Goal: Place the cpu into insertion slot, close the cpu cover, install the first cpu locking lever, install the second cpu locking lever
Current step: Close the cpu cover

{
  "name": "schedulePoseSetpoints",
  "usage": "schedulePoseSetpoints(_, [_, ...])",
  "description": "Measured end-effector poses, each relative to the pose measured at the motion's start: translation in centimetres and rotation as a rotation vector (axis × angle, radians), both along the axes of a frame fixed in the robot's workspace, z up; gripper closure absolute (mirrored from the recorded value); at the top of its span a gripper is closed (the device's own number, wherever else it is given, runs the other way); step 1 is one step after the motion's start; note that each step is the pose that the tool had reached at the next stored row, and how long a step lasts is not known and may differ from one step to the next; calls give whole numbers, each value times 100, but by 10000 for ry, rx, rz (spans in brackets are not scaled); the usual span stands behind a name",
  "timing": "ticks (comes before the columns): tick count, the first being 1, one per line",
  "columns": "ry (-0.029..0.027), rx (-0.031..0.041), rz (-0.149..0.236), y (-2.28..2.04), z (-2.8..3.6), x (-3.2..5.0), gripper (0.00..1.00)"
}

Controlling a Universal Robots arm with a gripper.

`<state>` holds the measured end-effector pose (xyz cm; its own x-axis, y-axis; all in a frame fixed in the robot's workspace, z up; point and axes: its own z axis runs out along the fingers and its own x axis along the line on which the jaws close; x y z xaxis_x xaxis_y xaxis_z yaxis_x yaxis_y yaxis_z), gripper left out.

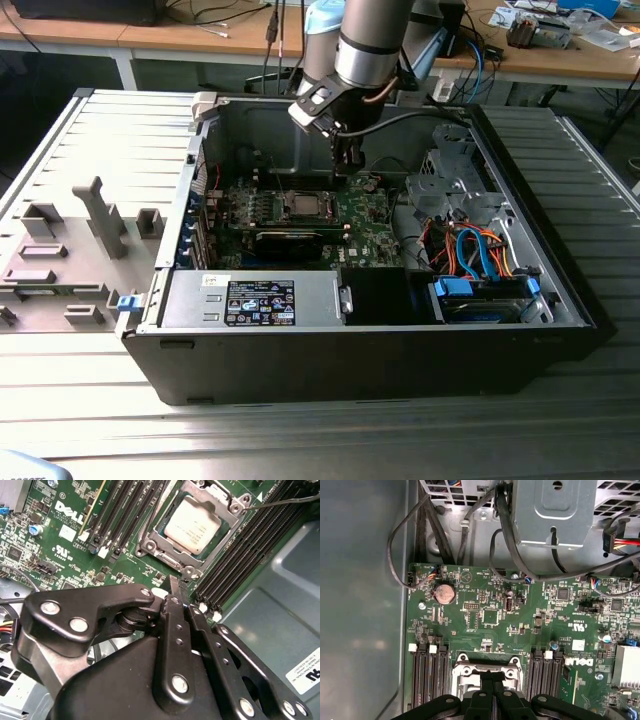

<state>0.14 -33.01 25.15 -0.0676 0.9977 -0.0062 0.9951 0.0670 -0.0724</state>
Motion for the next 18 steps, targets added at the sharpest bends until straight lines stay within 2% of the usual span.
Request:
schedulePoseSetpoints(8, [0, 1, 0, 0, -8, -57, 89])
schedulePoseSetpoints(18, [0, 4, -1, 0, -19, -90, 89])
